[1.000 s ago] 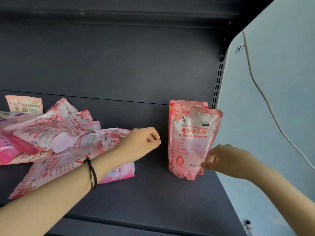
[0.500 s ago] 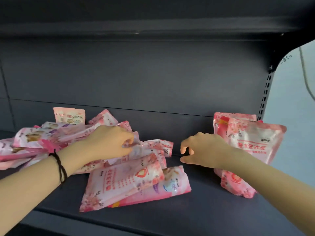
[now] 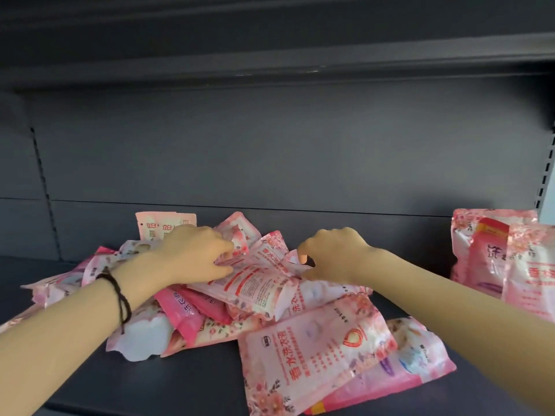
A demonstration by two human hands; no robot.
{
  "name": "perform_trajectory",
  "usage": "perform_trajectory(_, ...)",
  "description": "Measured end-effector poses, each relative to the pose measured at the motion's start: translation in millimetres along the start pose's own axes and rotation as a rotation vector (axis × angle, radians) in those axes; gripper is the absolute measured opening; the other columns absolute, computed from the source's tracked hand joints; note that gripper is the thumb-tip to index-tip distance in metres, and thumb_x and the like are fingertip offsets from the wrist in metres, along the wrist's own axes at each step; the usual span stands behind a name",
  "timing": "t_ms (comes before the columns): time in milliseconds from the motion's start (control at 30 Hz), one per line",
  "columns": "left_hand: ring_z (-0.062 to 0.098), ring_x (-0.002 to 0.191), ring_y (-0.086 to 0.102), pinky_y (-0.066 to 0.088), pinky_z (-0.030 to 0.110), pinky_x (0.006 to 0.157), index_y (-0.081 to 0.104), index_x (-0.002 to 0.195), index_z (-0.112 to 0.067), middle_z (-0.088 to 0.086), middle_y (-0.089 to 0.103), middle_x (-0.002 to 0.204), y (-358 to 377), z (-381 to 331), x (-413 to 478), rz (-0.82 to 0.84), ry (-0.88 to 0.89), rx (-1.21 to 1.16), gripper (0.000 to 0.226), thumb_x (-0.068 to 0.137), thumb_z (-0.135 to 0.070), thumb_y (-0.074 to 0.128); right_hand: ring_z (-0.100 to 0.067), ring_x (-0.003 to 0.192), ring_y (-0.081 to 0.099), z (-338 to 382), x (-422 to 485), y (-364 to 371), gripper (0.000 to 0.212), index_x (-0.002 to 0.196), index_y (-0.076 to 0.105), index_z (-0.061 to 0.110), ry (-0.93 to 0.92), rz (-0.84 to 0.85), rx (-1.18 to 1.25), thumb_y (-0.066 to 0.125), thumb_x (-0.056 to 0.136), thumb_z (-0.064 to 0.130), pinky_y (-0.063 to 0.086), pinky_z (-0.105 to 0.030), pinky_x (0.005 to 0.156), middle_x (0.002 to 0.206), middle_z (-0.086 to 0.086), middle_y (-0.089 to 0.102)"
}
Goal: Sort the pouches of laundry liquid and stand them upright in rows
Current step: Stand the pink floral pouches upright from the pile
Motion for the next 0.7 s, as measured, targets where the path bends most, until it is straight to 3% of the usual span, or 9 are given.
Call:
perform_trajectory(233,0.015,0.101,0.058,0.042,0.029,0.072,0.061,0.107,-0.033,-0.01,0.064,0.106,13,-33,65,-0.041,0.047,-0.259,0.029,0.088,-0.052,0.053,-0.021,0.076,0.058,-10,46,30,0.037,0.11,0.061,0.024,0.094,0.08,-0.054,0.052,0.09,0.054,0.032,-0.023,0.052,0.089,0.003,0.061)
perform_trajectory(333,0.016,0.099,0.06,0.048,0.033,0.079,0.062,0.109,-0.034,-0.009,0.065,0.105,22,-40,83,-0.045,0.052,-0.316,0.03,0.087,-0.052,0.055,-0.022,0.074,0.057,-16,58,47,0.037,0.105,0.063,0.023,0.115,0.087,-0.018,0.056,0.086,0.054,0.032,-0.024,0.053,0.089,0.002,0.061)
perform_trajectory(433,0.011,0.094,0.06,0.05,0.034,0.081,0.062,0.104,-0.035,-0.015,0.064,0.099,35,-40,92,-0.008,0.031,-0.433,0.029,0.084,-0.055,0.058,-0.025,0.068,0.055,-20,67,62,0.028,0.078,0.058,0.02,0.115,0.044,0.04,0.055,0.087,0.046,0.034,-0.026,0.056,0.074,0.001,0.055)
perform_trajectory(500,0.008,0.088,0.059,0.049,0.032,0.076,0.061,0.099,-0.036,-0.019,0.061,0.089,43,-38,97,0.02,0.004,-0.502,0.028,0.081,-0.058,0.06,-0.026,0.058,0.048,-25,68,70,0.041,0.06,0.047,0.017,0.139,-0.021,0.093,0.048,0.088,0.047,0.031,-0.025,0.054,0.062,0.001,0.046)
perform_trajectory(567,0.004,0.079,0.058,0.046,0.029,0.07,0.061,0.087,-0.036,-0.02,0.06,0.08,49,-36,104,0.018,-0.059,-0.578,0.027,0.08,-0.061,0.059,-0.025,0.056,0.049,-35,68,73,0.048,0.058,0.05,0.016,0.178,-0.089,0.151,0.046,0.086,0.055,0.032,-0.024,0.052,0.063,0.0,0.053)
perform_trajectory(700,0.005,0.067,0.062,0.05,0.028,0.07,0.068,0.071,-0.023,-0.013,0.065,0.065,47,-30,123,-0.01,-0.228,-0.813,0.049,0.084,-0.066,0.048,-0.027,0.064,0.058,-65,66,64,0.015,0.07,0.066,0.017,0.298,-0.176,0.327,0.056,0.072,0.028,0.038,-0.023,0.055,0.069,0.0,0.063)
Point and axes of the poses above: each hand's wrist, its own x-axis towards the middle knuckle, its own y-axis out of the palm, z = x × y, the point moved 3 cm from there along x, towards the middle knuckle
